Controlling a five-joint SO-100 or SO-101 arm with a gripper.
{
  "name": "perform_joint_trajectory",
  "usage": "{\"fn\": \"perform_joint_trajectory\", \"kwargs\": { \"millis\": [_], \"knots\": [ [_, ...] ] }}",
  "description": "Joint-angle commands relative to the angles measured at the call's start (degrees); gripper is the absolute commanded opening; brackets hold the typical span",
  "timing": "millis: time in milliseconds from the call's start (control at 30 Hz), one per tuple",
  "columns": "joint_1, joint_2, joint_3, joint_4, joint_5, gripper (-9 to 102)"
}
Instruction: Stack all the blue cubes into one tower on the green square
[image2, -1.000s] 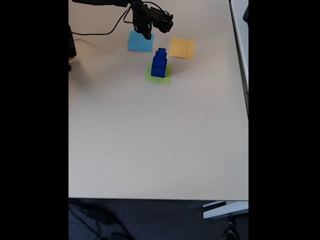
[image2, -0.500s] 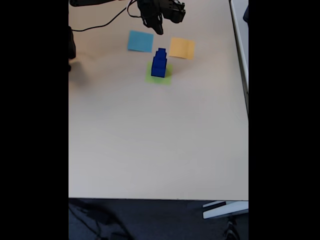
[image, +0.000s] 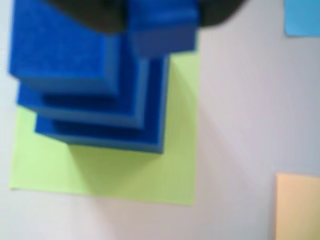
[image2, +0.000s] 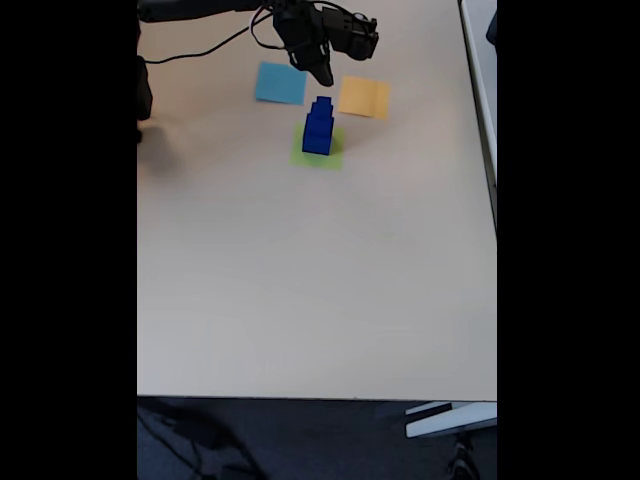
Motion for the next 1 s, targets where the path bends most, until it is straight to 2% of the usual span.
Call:
{"fn": "perform_joint_trajectory", "kwargs": {
  "millis": [0, 967],
  "knots": [
    [1.1, 2.1, -3.5, 0.2, -1.0, 5],
    [3.1, 4.1, 1.9, -0.4, 4.3, 4]
  ]
}}
